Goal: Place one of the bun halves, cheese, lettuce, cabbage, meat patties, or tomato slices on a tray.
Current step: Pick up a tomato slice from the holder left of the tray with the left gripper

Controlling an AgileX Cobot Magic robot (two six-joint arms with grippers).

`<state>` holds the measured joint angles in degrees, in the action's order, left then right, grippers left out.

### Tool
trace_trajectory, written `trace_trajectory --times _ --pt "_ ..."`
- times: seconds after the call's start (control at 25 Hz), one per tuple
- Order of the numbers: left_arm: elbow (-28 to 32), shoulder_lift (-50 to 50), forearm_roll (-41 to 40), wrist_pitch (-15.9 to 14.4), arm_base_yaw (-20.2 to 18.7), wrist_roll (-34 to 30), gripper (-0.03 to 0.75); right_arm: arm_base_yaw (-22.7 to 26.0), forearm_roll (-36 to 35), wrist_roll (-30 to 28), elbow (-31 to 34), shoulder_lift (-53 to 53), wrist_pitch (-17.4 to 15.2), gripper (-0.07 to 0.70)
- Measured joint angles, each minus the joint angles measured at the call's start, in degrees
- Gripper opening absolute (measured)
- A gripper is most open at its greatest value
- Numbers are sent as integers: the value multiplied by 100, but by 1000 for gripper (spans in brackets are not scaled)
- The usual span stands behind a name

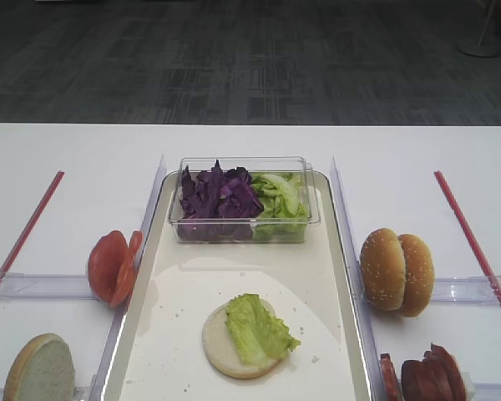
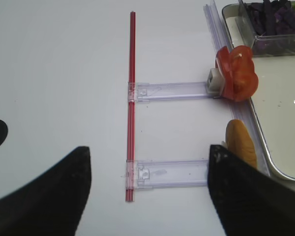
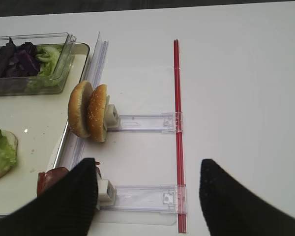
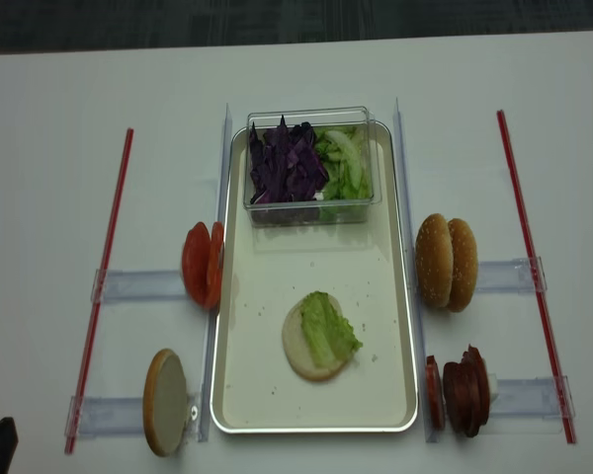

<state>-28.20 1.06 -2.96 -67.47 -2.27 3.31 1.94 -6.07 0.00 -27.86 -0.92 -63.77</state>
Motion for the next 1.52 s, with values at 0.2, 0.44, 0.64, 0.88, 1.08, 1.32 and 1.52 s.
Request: trace_trajectory --times 0.2,0.44,0.64,0.88,1.08,1.32,1.52 --pt "0 0 0 0 0 0 475 0 0 0 0 0 0 478" --pt "0 0 0 0 0 0 475 0 0 0 0 0 0 478" --pt "0 0 0 0 0 0 475 0 0 0 0 0 0 479" --pt "0 0 0 0 0 0 475 0 0 0 0 0 0 478" --pt "0 0 0 0 0 0 475 0 0 0 0 0 0 478" --pt "0 -38 0 0 0 0 475 0 0 0 0 0 0 479" --pt "-302 -744 0 -21 0 21 475 0 0 0 0 0 0 478"
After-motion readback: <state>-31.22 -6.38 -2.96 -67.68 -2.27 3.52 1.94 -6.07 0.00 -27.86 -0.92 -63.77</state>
